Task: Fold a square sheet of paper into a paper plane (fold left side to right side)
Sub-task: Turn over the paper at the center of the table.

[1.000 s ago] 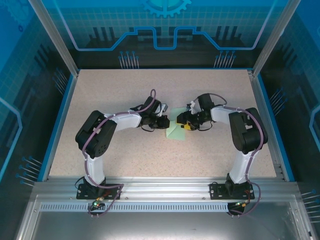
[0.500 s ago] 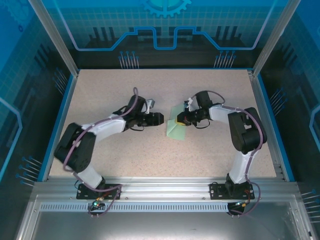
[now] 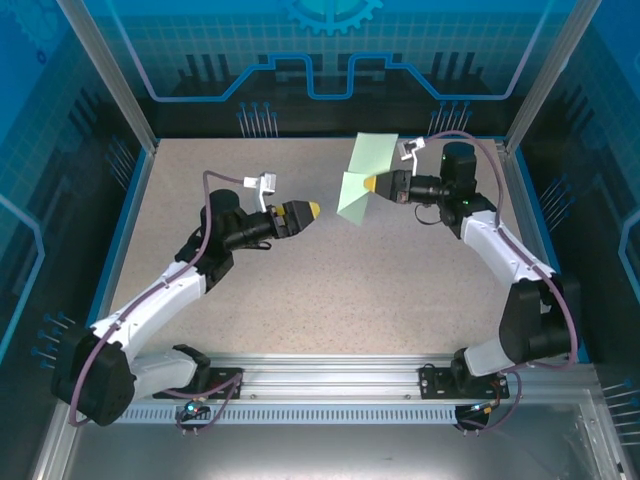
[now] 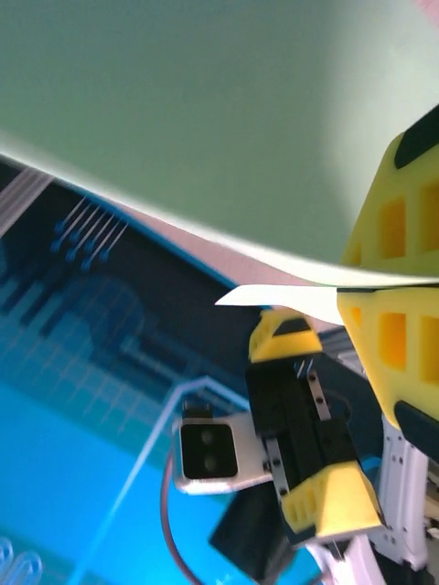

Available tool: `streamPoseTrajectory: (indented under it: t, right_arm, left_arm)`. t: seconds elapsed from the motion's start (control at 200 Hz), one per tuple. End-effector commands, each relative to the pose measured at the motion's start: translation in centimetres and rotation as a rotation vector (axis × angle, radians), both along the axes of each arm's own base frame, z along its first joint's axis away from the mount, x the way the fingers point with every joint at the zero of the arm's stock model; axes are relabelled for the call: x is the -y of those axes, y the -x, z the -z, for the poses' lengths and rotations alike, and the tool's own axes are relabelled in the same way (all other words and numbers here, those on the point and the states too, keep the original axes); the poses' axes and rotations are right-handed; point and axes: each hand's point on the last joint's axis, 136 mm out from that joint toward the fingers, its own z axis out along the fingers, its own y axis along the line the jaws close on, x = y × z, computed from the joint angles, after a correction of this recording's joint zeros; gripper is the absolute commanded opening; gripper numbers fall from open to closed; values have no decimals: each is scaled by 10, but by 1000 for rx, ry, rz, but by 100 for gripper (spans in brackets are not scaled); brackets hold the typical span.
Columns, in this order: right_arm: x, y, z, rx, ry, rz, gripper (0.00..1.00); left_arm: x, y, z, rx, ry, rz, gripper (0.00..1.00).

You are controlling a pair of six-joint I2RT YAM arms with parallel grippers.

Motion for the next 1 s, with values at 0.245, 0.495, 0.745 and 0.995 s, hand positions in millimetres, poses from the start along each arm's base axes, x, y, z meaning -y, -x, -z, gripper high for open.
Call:
streamPoseTrajectory:
  t: [0.245,0.495,0.745,0.995]
  right_arm:
    - [-31,61,-108,239,-93,-219,8]
    - [-50,82,-111,237,-94,-283,9]
    - [-53,81,-107,212,-90,-274,10]
    - [-53,80,-102,191,-84,-274,10]
  left_arm:
    - [46,31,-94,226,135,250,98]
    - [62,32,-102,233,154,298,83]
    - [64,38,-100,237,143,313,55]
    - [62,41,-96,239,126,307,35]
